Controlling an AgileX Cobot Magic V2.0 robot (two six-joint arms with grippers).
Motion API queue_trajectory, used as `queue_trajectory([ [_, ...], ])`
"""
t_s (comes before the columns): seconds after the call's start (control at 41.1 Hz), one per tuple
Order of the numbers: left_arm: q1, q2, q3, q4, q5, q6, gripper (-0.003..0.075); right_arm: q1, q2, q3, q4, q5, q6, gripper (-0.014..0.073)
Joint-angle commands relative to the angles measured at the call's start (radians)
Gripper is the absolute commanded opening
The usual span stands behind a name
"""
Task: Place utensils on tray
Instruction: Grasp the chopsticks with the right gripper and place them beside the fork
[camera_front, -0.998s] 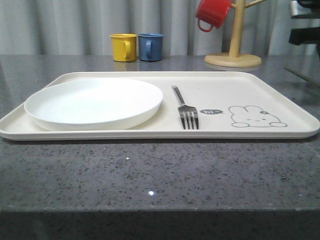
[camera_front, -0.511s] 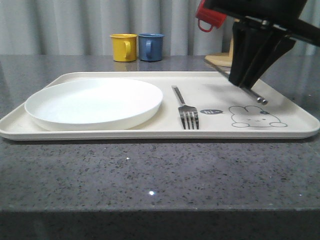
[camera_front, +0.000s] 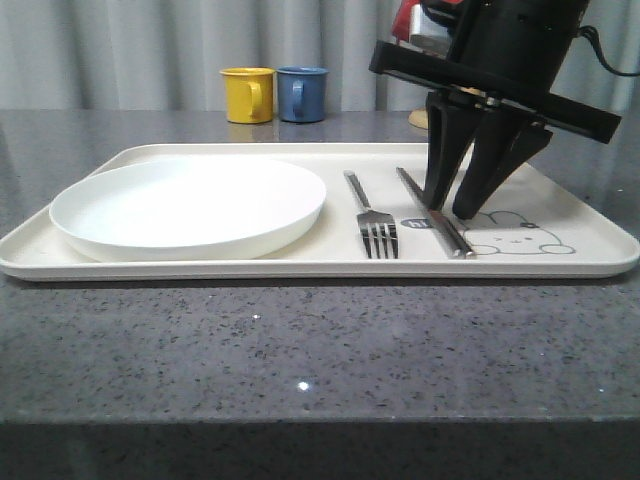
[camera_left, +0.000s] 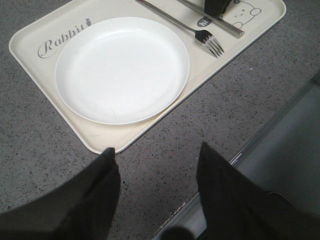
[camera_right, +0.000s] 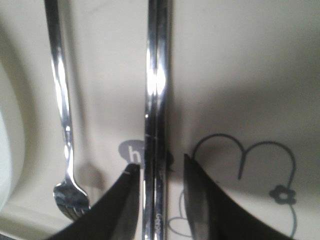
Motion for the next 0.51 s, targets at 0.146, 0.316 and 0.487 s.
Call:
queue_trajectory([
  [0.146, -0.008, 0.001, -0.026, 0.006, -0.068, -0.01, 0.0349, 0.0, -0.098, -0.035, -0.018, -0.015, -0.125, 0.033],
  [0.316, -0.008, 0.001, -0.026, 0.006, -0.068, -0.01, 0.0349, 0.0, -0.217, -0.027, -0.206, 0.031, -0.132, 0.033],
  [0.487, -0.008, 0.001, -0.026, 0.006, -0.068, -0.01, 0.0349, -0.06, -0.311, -0.008, -0.372, 0.088, -0.132, 0.033],
])
